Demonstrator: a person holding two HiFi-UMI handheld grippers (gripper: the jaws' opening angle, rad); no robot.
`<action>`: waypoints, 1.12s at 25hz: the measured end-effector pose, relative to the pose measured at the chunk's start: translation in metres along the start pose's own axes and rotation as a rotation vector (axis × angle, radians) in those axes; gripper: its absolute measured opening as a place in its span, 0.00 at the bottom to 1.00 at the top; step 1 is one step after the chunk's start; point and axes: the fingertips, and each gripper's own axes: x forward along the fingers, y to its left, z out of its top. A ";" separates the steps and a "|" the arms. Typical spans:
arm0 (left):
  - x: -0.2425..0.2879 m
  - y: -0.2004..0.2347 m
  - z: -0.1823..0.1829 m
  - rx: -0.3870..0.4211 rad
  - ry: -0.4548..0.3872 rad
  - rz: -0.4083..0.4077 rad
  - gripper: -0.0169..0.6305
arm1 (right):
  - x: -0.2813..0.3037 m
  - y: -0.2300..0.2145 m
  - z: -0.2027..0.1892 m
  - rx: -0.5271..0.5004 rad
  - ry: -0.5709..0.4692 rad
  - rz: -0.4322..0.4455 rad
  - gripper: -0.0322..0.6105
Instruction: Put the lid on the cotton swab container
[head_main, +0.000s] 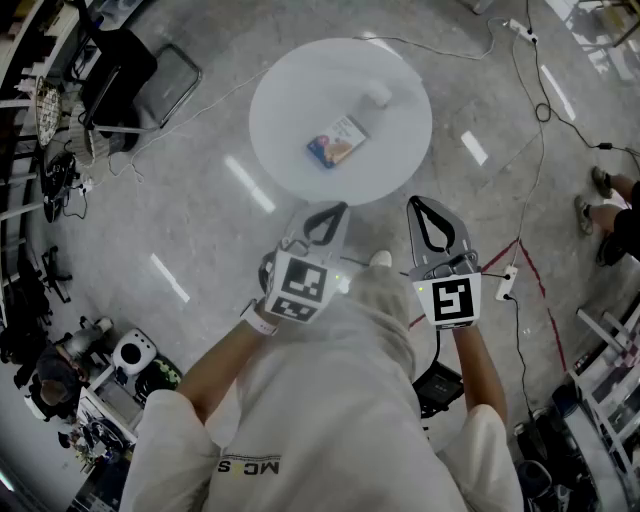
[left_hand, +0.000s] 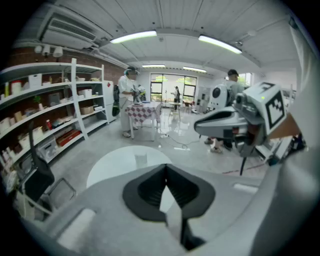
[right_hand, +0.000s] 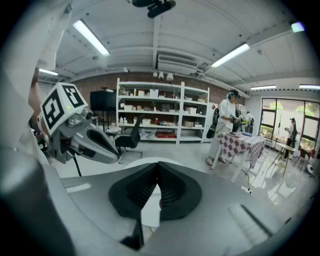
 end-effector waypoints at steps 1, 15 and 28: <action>-0.011 -0.021 0.005 -0.028 -0.034 0.022 0.03 | -0.028 0.007 0.005 -0.041 -0.042 0.011 0.05; -0.112 -0.239 0.037 -0.127 -0.213 0.122 0.03 | -0.258 0.041 -0.014 0.139 -0.122 0.057 0.05; -0.114 -0.258 0.047 -0.106 -0.229 0.160 0.03 | -0.270 0.031 -0.024 0.221 -0.144 0.075 0.05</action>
